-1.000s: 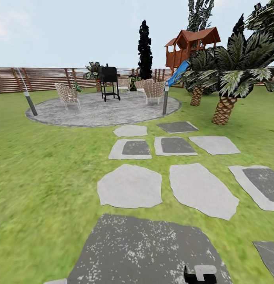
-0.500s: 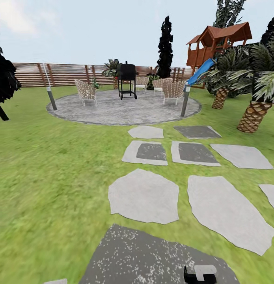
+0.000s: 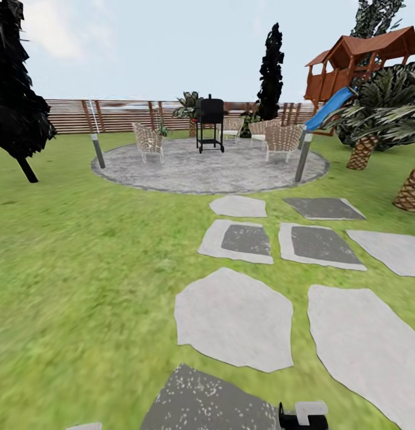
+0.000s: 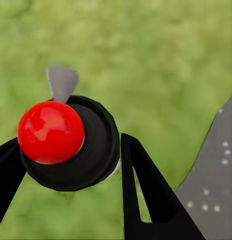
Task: Pick up the pesticide atomizer in the garden and spray insectifuge to fully cover both potted plants in the garden.
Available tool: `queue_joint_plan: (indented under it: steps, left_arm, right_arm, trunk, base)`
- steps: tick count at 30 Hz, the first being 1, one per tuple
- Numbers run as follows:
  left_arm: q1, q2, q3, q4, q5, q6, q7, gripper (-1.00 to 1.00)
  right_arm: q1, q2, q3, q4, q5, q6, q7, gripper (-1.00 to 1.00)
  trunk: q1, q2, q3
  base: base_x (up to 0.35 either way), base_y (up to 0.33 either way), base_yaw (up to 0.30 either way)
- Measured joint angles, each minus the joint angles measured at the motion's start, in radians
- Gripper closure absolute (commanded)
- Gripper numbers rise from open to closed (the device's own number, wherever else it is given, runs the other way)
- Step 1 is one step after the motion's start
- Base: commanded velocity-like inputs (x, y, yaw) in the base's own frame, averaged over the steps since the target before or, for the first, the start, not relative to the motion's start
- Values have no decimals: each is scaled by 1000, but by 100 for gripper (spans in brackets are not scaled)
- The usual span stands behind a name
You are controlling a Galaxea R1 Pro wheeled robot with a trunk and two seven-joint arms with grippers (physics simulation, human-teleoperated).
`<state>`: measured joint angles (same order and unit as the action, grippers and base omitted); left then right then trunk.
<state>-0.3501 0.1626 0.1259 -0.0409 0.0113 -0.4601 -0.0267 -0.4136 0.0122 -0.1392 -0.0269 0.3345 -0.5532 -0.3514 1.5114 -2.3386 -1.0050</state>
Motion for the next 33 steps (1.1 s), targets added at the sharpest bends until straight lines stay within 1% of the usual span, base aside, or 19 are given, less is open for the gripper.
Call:
queue_joint_plan:
  steps: [33]
  left_arm:
    - [-1, -2, 0, 0, 0, 0, 0, 100]
  right_arm:
    - [0, 0, 1, 0, 0, 0, 0, -100]
  trunk:
    - [0, 0, 0]
  base:
    - [340, 0, 0]
